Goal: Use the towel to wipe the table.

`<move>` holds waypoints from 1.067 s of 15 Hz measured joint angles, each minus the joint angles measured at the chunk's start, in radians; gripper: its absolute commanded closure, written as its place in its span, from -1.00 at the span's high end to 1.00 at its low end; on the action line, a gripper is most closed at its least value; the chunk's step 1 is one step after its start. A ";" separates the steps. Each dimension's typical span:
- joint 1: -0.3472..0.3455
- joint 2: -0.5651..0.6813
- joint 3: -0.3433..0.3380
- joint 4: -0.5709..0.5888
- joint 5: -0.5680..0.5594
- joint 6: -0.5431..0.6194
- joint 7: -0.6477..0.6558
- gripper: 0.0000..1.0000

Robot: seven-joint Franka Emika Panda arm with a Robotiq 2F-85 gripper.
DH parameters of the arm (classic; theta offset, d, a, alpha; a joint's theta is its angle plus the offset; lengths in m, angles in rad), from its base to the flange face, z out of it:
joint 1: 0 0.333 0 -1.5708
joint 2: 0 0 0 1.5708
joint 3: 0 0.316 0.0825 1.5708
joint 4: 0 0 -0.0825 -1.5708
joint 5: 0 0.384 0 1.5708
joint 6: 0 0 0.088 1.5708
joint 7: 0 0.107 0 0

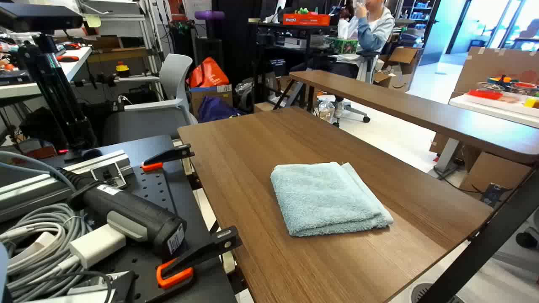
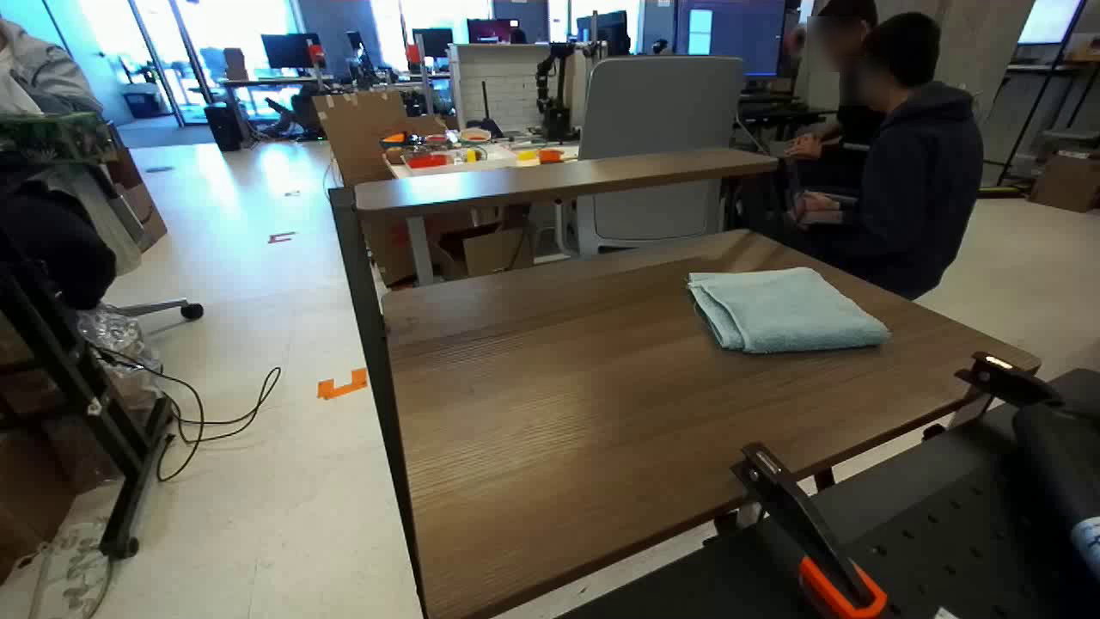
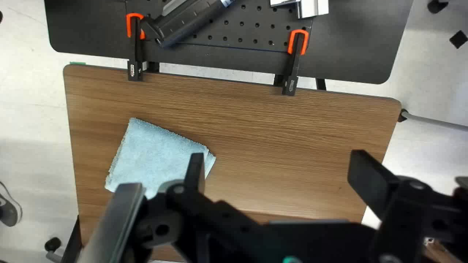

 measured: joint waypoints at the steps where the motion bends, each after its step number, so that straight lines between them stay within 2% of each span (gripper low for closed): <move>1: 0.000 0.000 0.000 0.000 0.000 0.000 0.000 1.00; 13: 0.000 0.000 0.000 0.000 0.000 0.000 0.001 1.00; 16: -0.006 0.027 -0.004 0.011 0.000 0.049 0.034 1.00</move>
